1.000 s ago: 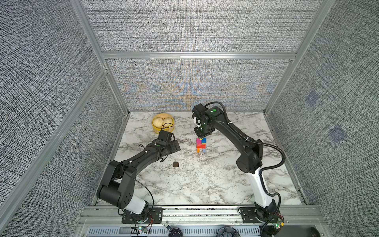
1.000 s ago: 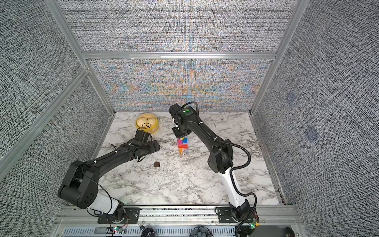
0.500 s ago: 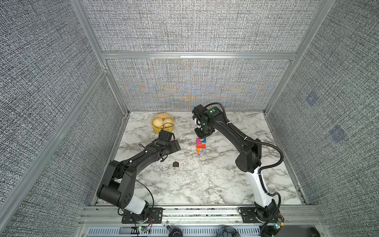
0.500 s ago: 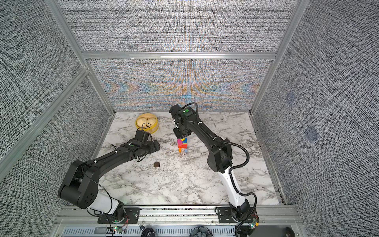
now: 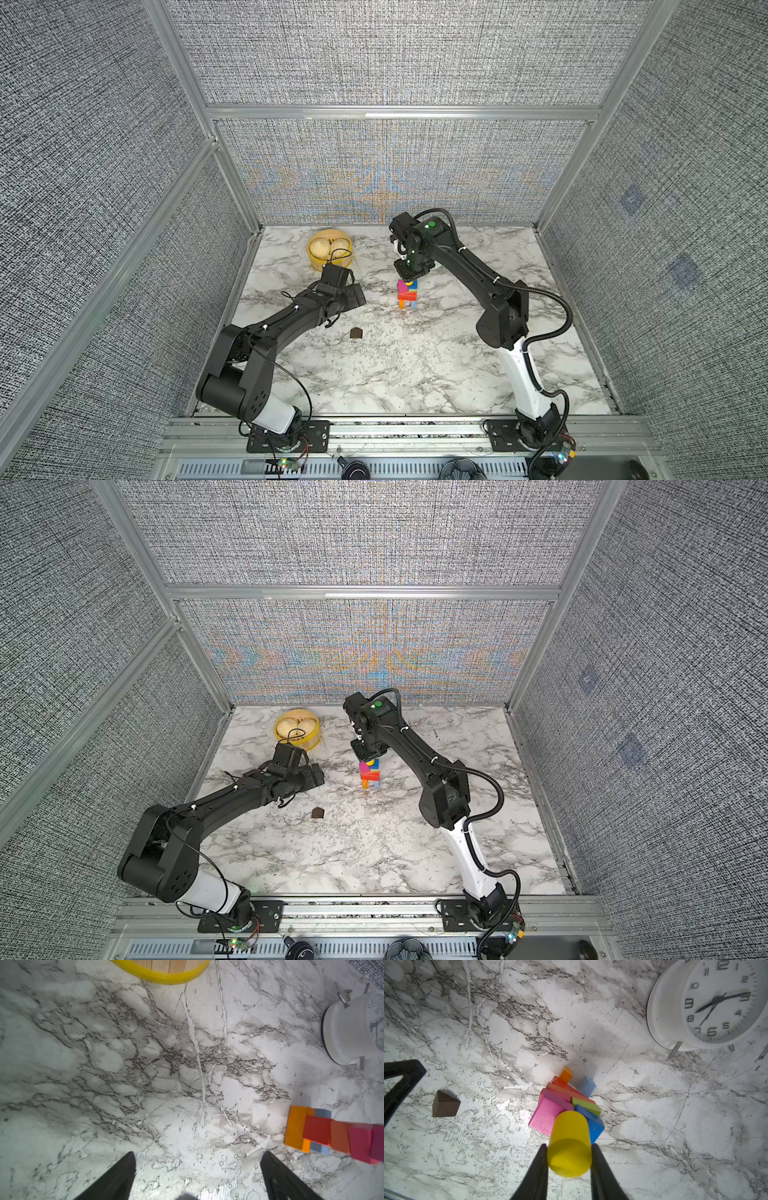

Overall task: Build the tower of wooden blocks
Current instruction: 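Close the right gripper on the yellow cylinder and carry it over the stack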

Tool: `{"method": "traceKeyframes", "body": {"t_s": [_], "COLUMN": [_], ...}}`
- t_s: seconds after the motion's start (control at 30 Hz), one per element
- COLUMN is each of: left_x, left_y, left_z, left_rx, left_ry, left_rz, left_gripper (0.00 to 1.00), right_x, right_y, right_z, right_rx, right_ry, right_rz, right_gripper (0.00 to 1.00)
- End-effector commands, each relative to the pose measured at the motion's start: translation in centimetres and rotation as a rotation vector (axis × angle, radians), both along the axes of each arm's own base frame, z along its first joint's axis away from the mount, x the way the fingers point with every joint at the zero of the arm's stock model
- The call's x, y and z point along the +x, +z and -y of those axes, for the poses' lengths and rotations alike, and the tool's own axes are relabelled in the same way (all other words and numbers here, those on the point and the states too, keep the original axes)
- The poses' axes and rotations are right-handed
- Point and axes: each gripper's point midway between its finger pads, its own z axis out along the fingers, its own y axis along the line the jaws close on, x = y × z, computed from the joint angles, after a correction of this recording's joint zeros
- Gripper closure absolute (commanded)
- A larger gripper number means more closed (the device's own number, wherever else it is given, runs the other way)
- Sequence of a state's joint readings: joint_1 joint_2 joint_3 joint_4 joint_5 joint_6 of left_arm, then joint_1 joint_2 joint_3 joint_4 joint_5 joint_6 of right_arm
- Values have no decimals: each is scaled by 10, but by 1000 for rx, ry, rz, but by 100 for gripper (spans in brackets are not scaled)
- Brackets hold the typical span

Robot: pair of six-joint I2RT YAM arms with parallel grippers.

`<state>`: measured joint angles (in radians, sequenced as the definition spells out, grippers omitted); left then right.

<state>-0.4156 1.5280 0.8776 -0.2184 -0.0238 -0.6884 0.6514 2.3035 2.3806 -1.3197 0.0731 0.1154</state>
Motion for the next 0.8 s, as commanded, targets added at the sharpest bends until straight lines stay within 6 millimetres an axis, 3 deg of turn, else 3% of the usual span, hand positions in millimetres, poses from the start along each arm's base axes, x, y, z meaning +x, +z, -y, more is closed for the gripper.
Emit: {"method": "traceKeyframes", "body": {"t_s": [0.0, 0.23, 0.47, 0.77], "left_x": [2, 2, 2, 0], "left_y": [3, 4, 4, 5], "left_z": [0, 0, 0, -1], "left_rx": [3, 3, -3, 1], "left_ry": [-3, -3, 1, 2], "left_rz": [9, 12, 12, 10], "left_gripper": [5, 5, 5, 5], "right_x": [0, 0, 1, 3], "right_y": [1, -1, -1, 1], "right_z": [1, 1, 0, -1], "right_rx": [-2, -2, -1, 6], "right_ry": [2, 0, -12, -13], "right_rz": [-3, -6, 0, 11], "right_gripper": [70, 69, 53, 44]}}
